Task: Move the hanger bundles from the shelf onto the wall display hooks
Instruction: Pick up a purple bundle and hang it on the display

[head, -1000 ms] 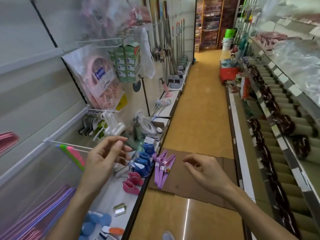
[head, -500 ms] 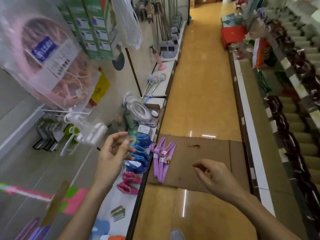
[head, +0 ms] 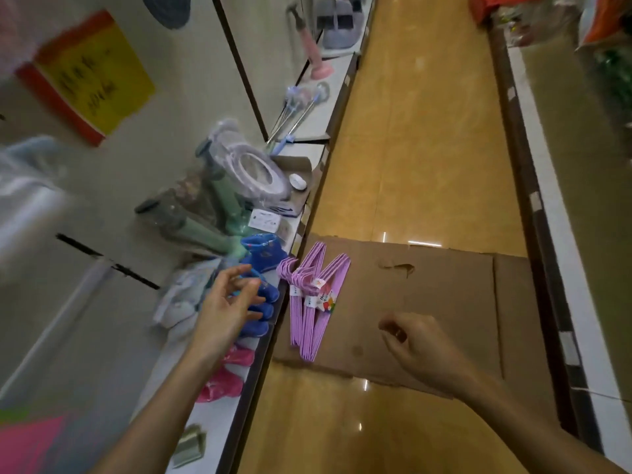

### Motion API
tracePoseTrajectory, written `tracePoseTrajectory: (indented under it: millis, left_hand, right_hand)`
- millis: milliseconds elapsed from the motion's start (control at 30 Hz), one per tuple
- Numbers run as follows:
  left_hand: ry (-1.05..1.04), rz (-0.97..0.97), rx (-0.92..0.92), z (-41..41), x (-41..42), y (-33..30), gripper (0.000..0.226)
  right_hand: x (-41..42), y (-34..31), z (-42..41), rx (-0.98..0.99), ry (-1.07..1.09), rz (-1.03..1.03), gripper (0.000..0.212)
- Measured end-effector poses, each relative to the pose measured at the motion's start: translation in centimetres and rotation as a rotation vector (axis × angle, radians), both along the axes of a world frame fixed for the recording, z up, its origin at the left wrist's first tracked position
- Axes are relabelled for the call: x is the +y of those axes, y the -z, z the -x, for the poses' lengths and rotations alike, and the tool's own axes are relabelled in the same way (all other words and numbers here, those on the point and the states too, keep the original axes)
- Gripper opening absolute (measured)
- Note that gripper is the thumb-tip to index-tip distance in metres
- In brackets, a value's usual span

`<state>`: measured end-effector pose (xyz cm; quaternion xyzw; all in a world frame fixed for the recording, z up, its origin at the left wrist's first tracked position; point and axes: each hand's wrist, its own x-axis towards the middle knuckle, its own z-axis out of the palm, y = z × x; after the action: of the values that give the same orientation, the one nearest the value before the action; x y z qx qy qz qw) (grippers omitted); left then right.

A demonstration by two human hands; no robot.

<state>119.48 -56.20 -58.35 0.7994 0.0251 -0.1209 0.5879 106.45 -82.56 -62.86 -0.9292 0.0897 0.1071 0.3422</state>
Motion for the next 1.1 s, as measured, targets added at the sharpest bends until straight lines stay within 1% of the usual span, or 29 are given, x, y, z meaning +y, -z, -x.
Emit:
tracePoseTrajectory:
  millis: [167, 300, 400, 567, 633, 700, 800, 900, 967, 1100]
  left_hand:
    - [-0.055, -0.052, 0.087, -2.1, -0.1, 13.6, 0.028]
    - [-0.096, -0.045, 0.147, -3.1, 0.0, 22.7, 0.026]
    - [-0.115, -0.073, 0.170, -3.8, 0.3, 28.9, 0.023]
    - [-0.155, -0.137, 0.210, -5.8, 1.4, 38.9, 0.015]
    - [-0.184, -0.152, 0.236, -6.7, 1.9, 42.7, 0.016]
    - [-0.214, -0.144, 0.260, -7.6, 2.2, 46.1, 0.024]
    - [-0.211, -0.173, 0.301, -9.1, 2.4, 50.1, 0.040]
    - [-0.194, -0.198, 0.329, -10.2, 2.2, 52.6, 0.049]
    - [-0.179, -0.176, 0.319, -10.6, 1.9, 53.6, 0.050]
    - [-0.148, -0.118, 0.313, -10.7, 1.1, 54.6, 0.047]
  right_hand:
    - [-0.3, 10.3, -4.3, 0.006, -0.050, 0.010, 0.020]
    - [0.1, 17.9, -7.4, -0.009, -0.091, 0.035, 0.021]
    - [0.9, 23.5, -9.7, -0.015, -0.132, 0.040, 0.020]
    - [2.7, 31.8, -13.5, 0.012, -0.129, 0.029, 0.016]
    - [3.5, 34.7, -14.7, 0.017, -0.140, 0.002, 0.016]
    - [4.5, 37.3, -15.6, 0.011, -0.151, -0.037, 0.016]
    - [5.8, 41.0, -16.8, 0.007, -0.159, -0.110, 0.017]
    - [7.1, 44.1, -17.9, 0.043, -0.099, -0.238, 0.016]
    - [7.8, 45.8, -18.5, 0.074, -0.054, -0.291, 0.016]
    - [8.9, 48.4, -18.9, 0.103, -0.004, -0.304, 0.015]
